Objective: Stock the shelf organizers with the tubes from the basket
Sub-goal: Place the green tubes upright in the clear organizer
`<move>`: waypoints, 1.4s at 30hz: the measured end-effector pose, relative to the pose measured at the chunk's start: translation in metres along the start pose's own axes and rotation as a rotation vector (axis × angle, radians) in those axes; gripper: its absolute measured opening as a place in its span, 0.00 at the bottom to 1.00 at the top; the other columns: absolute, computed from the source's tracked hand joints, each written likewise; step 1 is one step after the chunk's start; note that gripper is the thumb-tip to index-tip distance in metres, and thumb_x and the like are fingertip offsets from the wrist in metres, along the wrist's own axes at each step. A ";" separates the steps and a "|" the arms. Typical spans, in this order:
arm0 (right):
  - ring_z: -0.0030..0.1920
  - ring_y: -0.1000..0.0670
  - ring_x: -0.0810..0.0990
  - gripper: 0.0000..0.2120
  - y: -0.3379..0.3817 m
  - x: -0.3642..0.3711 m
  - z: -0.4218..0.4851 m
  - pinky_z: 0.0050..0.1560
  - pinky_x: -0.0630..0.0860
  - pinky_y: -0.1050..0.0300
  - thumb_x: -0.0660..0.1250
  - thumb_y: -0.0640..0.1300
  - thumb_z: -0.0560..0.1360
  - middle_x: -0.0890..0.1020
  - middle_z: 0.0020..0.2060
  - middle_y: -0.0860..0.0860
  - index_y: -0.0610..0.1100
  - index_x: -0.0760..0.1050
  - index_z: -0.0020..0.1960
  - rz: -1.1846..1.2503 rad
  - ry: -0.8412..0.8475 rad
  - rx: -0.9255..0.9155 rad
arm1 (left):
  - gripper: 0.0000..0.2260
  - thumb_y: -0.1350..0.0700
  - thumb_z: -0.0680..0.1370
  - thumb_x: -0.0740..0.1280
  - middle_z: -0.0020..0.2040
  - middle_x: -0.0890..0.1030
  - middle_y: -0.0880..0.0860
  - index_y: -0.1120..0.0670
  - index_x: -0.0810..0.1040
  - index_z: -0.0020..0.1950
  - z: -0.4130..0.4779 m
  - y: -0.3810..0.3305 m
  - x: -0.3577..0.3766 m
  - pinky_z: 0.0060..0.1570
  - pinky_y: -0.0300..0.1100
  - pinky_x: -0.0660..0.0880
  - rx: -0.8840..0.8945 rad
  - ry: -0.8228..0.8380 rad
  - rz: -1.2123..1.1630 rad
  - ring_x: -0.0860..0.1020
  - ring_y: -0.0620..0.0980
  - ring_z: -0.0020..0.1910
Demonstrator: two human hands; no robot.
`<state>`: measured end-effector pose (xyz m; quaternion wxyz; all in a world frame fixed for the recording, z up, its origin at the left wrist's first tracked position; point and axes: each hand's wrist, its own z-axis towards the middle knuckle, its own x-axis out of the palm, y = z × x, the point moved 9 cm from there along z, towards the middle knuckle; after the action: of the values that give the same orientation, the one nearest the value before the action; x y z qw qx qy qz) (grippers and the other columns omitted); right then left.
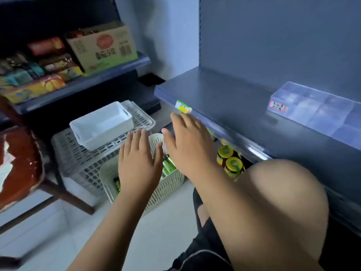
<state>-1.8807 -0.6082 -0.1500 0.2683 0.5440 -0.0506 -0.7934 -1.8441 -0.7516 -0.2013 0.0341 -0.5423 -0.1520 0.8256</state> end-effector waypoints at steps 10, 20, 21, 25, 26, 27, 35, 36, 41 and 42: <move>0.74 0.41 0.67 0.27 0.028 0.217 -0.033 0.71 0.67 0.43 0.49 0.58 0.84 0.69 0.75 0.43 0.44 0.61 0.77 0.021 0.659 0.043 | 0.27 0.43 0.82 0.54 0.77 0.70 0.59 0.59 0.71 0.74 -0.042 0.131 0.102 0.79 0.54 0.57 -0.293 0.176 -0.047 0.59 0.59 0.80; 0.60 0.42 0.76 0.21 -0.009 0.338 -0.020 0.56 0.78 0.44 0.56 0.54 0.83 0.77 0.60 0.44 0.42 0.70 0.68 -0.041 0.908 0.254 | 0.21 0.45 0.83 0.58 0.69 0.76 0.59 0.59 0.75 0.66 -0.041 0.212 0.224 0.73 0.55 0.65 -0.559 0.473 -0.045 0.67 0.60 0.74; 0.59 0.41 0.77 0.21 -0.019 0.350 -0.014 0.55 0.78 0.44 0.57 0.54 0.83 0.77 0.60 0.44 0.42 0.70 0.69 -0.077 0.938 0.243 | 0.22 0.45 0.83 0.58 0.71 0.75 0.58 0.58 0.74 0.68 -0.038 0.219 0.237 0.72 0.54 0.66 -0.593 0.513 -0.062 0.66 0.59 0.75; 0.61 0.41 0.76 0.24 -0.049 0.399 0.010 0.51 0.76 0.46 0.61 0.52 0.82 0.74 0.64 0.43 0.43 0.64 0.74 -0.033 0.984 0.327 | 0.20 0.46 0.82 0.59 0.67 0.75 0.58 0.56 0.72 0.69 -0.018 0.244 0.283 0.63 0.54 0.73 -0.726 0.661 -0.083 0.71 0.60 0.68; 0.58 0.41 0.77 0.25 -0.056 0.410 0.012 0.48 0.76 0.48 0.63 0.52 0.81 0.75 0.63 0.44 0.43 0.64 0.74 0.003 0.968 0.403 | 0.19 0.47 0.81 0.59 0.65 0.75 0.59 0.57 0.72 0.68 -0.013 0.248 0.294 0.60 0.54 0.75 -0.745 0.682 -0.066 0.73 0.61 0.65; 0.56 0.42 0.79 0.25 -0.063 0.422 0.010 0.48 0.77 0.49 0.64 0.53 0.80 0.76 0.62 0.44 0.43 0.64 0.73 0.045 0.956 0.503 | 0.19 0.48 0.81 0.60 0.64 0.75 0.60 0.57 0.72 0.67 -0.009 0.253 0.304 0.57 0.55 0.76 -0.766 0.689 -0.050 0.74 0.62 0.62; 0.53 0.42 0.79 0.32 -0.114 0.477 -0.019 0.49 0.83 0.48 0.76 0.37 0.71 0.70 0.68 0.42 0.41 0.67 0.71 0.168 0.905 0.947 | 0.17 0.64 0.77 0.66 0.67 0.69 0.59 0.58 0.72 0.66 0.000 0.270 0.338 0.41 0.50 0.72 -1.014 0.566 0.017 0.78 0.62 0.48; 0.54 0.40 0.80 0.32 -0.122 0.478 -0.018 0.51 0.83 0.45 0.76 0.36 0.70 0.69 0.68 0.41 0.41 0.67 0.70 0.163 0.882 0.987 | 0.18 0.66 0.76 0.66 0.63 0.73 0.58 0.56 0.73 0.65 0.003 0.272 0.339 0.40 0.49 0.72 -1.010 0.556 0.010 0.78 0.60 0.47; 0.59 0.36 0.79 0.27 -0.135 0.478 -0.014 0.56 0.81 0.41 0.72 0.35 0.72 0.72 0.67 0.39 0.40 0.69 0.69 0.070 0.849 1.006 | 0.09 0.62 0.77 0.66 0.43 0.79 0.51 0.50 0.74 0.53 0.014 0.276 0.328 0.27 0.42 0.64 -0.898 0.390 -0.109 0.75 0.50 0.34; 0.60 0.37 0.78 0.26 -0.135 0.478 -0.014 0.56 0.81 0.40 0.72 0.35 0.72 0.73 0.66 0.39 0.40 0.69 0.68 0.069 0.837 0.990 | 0.09 0.61 0.77 0.66 0.41 0.80 0.51 0.49 0.74 0.52 0.013 0.277 0.325 0.25 0.44 0.67 -0.902 0.344 -0.166 0.77 0.53 0.33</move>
<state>-2.0447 -0.7206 -0.6058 0.0082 0.8646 -0.3190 -0.3881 -1.9589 -0.9460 -0.5634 -0.1139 -0.6177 -0.5294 0.5703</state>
